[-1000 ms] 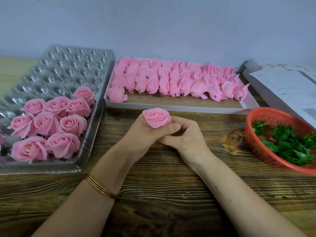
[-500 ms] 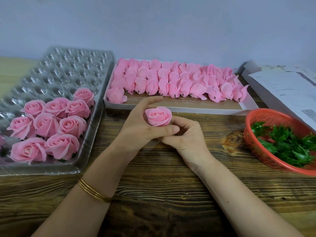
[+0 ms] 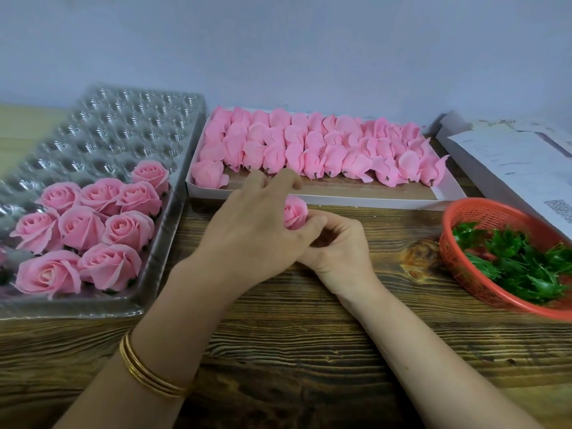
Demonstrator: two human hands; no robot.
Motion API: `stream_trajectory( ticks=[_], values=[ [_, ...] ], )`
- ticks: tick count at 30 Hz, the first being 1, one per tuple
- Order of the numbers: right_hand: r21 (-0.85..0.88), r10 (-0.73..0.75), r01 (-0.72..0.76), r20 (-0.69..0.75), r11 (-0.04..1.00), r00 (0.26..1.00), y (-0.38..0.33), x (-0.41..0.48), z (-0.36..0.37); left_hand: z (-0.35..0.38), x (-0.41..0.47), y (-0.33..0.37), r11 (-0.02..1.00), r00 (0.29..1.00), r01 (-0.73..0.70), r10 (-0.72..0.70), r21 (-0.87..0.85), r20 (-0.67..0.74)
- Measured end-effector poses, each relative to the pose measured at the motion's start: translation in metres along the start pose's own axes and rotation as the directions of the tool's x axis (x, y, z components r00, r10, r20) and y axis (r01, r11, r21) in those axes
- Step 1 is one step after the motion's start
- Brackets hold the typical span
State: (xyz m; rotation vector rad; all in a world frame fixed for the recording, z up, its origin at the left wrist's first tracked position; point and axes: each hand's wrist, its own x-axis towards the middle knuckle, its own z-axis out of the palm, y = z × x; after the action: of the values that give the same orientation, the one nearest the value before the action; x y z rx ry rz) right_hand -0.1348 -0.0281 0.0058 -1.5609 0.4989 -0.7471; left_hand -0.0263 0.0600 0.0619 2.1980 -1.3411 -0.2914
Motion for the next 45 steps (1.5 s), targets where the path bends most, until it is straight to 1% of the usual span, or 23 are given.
stream_trajectory(
  ticks=[2,5,10,16,22,32,39,42,45],
  values=[
    [-0.007,-0.008,0.008,-0.002,1.0,1.0,0.001,0.0,0.0,0.001,0.0,0.002,0.997,1.0,0.003,-0.003,0.081,-0.006],
    [-0.016,-0.023,0.023,0.009,1.0,1.0,0.002,0.0,0.002,0.002,0.0,0.003,0.994,1.0,0.007,-0.005,0.107,-0.019],
    [-0.055,-0.044,0.046,0.047,0.997,0.998,0.004,0.001,0.0,0.006,0.0,0.006,0.998,0.999,-0.023,0.021,0.06,0.039],
    [-0.083,-0.031,0.034,0.039,0.996,0.999,0.005,0.0,0.002,0.01,0.002,0.003,0.999,0.996,0.007,-0.011,0.043,0.091],
    [-0.098,-0.004,0.009,0.044,0.995,0.999,0.005,0.001,0.002,0.009,0.002,0.0,1.0,0.995,0.001,0.002,-0.026,0.101],
    [-0.134,0.017,-0.011,0.043,0.991,0.999,0.006,0.001,0.003,0.008,0.004,-0.006,0.999,0.989,-0.044,0.046,-0.017,0.138],
    [-0.118,0.093,-0.082,0.087,0.99,0.992,0.005,0.002,0.001,0.007,0.002,-0.004,1.0,0.991,-0.023,0.024,-0.016,0.132],
    [-0.105,0.133,-0.122,0.106,0.987,0.985,0.003,0.002,0.002,0.0,-0.003,-0.007,0.999,0.996,-0.041,0.042,-0.02,0.077],
    [-0.102,0.149,-0.142,0.067,0.985,0.987,0.003,0.002,0.002,-0.015,-0.012,-0.014,0.998,0.997,-0.069,0.069,0.013,0.023]
  ],
)
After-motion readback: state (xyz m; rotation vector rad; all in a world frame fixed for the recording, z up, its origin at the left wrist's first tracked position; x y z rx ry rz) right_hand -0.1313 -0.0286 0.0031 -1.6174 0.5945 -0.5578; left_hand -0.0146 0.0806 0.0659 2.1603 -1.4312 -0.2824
